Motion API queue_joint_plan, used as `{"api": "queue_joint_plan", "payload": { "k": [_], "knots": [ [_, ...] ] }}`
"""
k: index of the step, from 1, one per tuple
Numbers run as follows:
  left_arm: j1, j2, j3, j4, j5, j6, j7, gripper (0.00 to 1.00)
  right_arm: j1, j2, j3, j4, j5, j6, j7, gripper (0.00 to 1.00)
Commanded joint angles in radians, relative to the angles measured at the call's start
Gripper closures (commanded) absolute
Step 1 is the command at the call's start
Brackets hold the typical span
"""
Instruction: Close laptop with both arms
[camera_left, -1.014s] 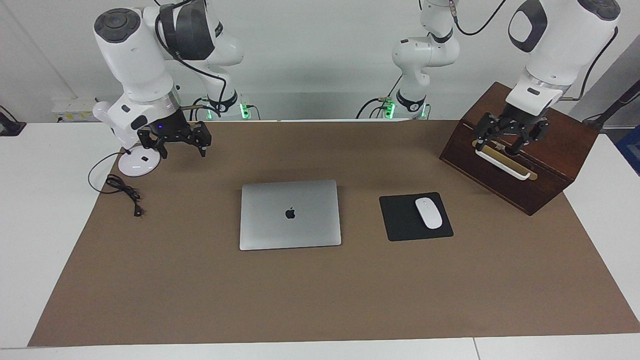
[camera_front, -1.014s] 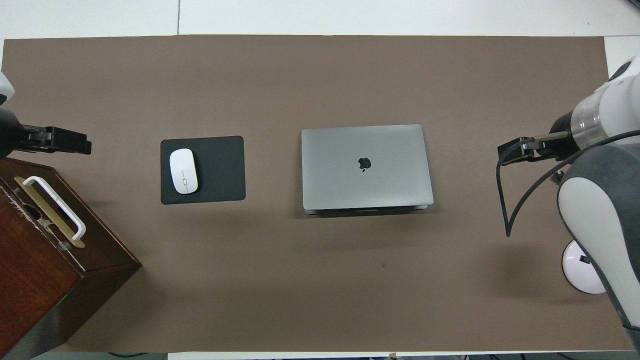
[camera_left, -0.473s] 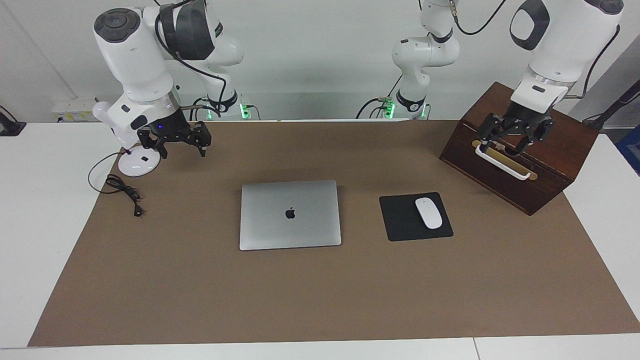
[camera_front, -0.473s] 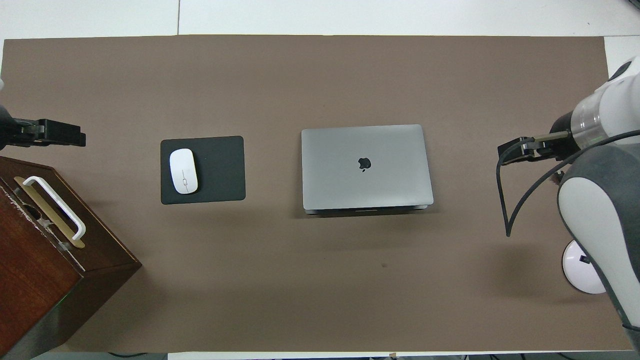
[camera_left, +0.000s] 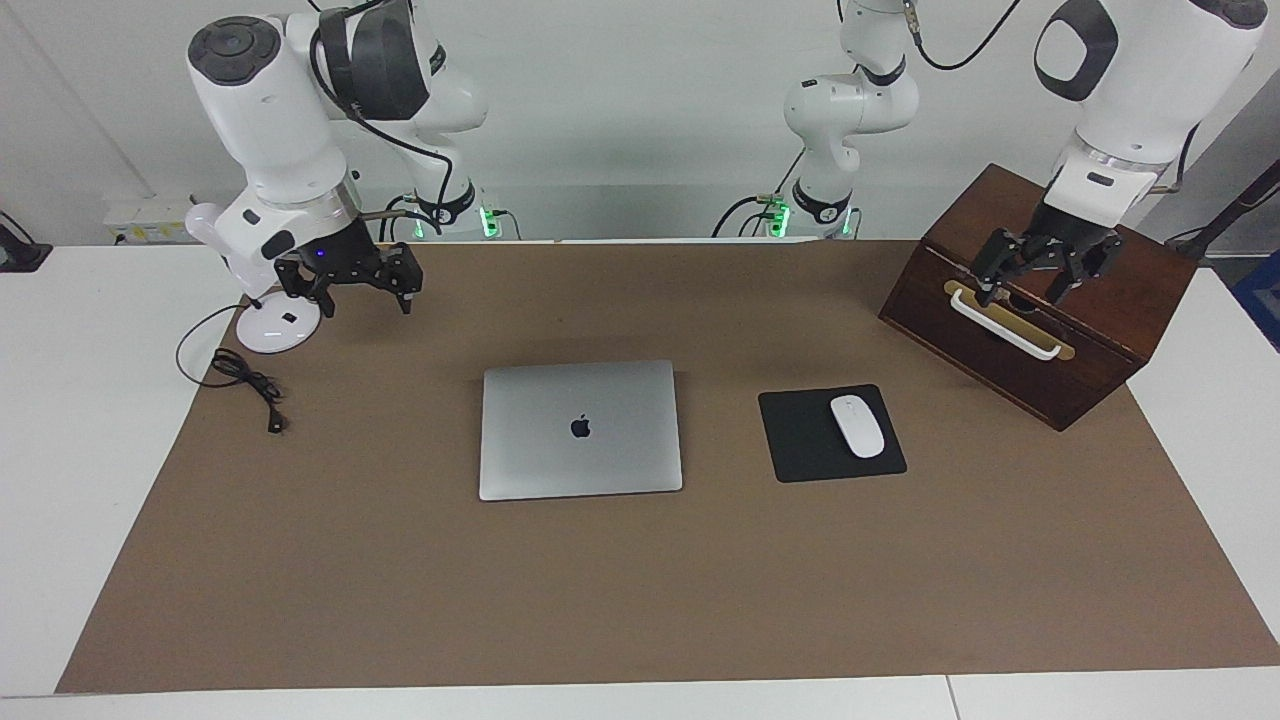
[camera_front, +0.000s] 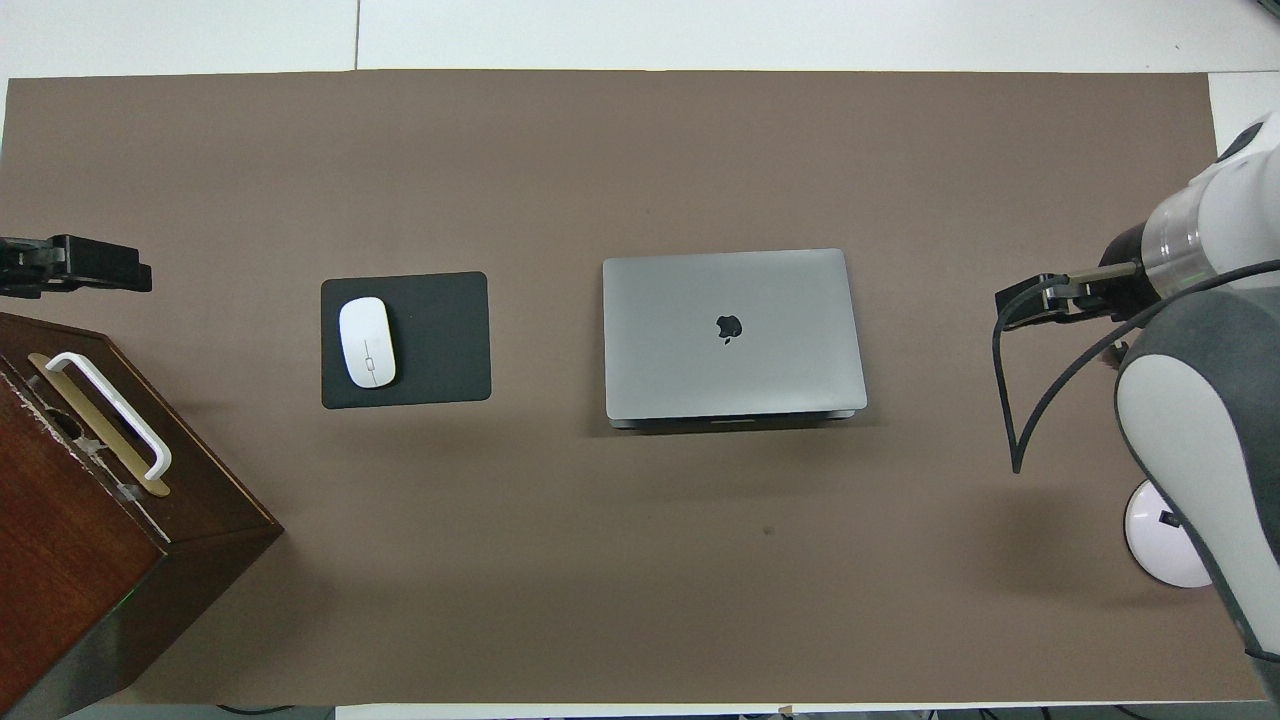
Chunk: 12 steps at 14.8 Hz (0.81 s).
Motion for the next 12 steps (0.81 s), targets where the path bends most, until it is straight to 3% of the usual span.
{"api": "queue_joint_plan", "payload": {
  "k": [1,12],
  "knots": [
    [-0.023,-0.016,-0.003,-0.024,0.015,0.021,-0.024,0.00,-0.013,0.000,0.007,0.003,-0.006,0.013,-0.022,0.00],
    [-0.014,-0.020,-0.002,-0.012,0.012,-0.083,-0.033,0.00,-0.011,0.000,0.007,0.003,-0.005,0.013,-0.020,0.00]
  ]
}}
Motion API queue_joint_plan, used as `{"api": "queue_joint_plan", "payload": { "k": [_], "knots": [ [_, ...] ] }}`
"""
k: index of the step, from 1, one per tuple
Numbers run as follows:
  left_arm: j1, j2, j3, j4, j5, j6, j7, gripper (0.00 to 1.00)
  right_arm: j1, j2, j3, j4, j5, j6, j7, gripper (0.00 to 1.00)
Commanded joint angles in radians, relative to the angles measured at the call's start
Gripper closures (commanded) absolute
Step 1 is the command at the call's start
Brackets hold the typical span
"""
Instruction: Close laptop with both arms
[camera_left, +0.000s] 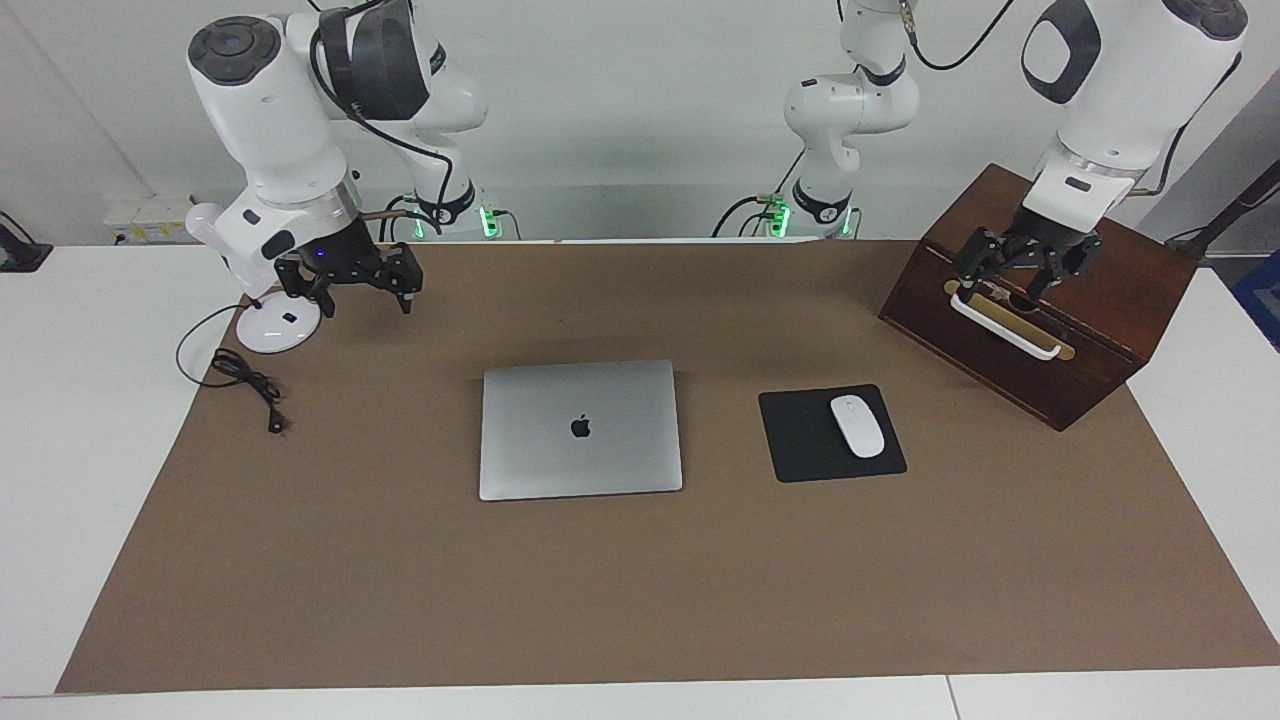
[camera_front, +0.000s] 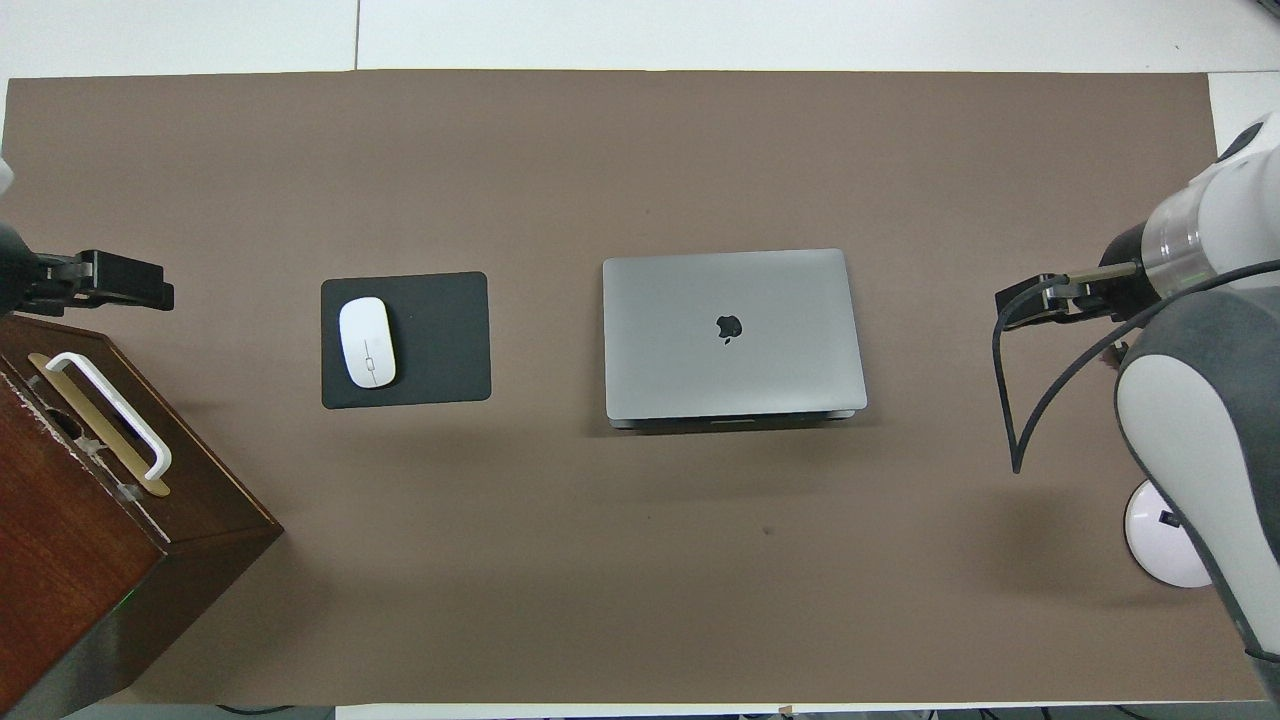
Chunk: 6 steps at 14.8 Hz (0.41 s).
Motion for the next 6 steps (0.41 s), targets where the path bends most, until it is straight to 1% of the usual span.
{"api": "queue_joint_plan", "payload": {
  "k": [1,6],
  "knots": [
    [0.001,-0.020,0.000,-0.011,0.012,-0.023,-0.013,0.00,-0.011,0.000,0.007,0.003,-0.005,0.013,-0.022,0.00],
    [-0.005,-0.020,-0.001,-0.012,0.010,-0.026,-0.011,0.00,-0.011,0.000,0.007,0.003,-0.005,0.013,-0.020,0.00]
  ]
}}
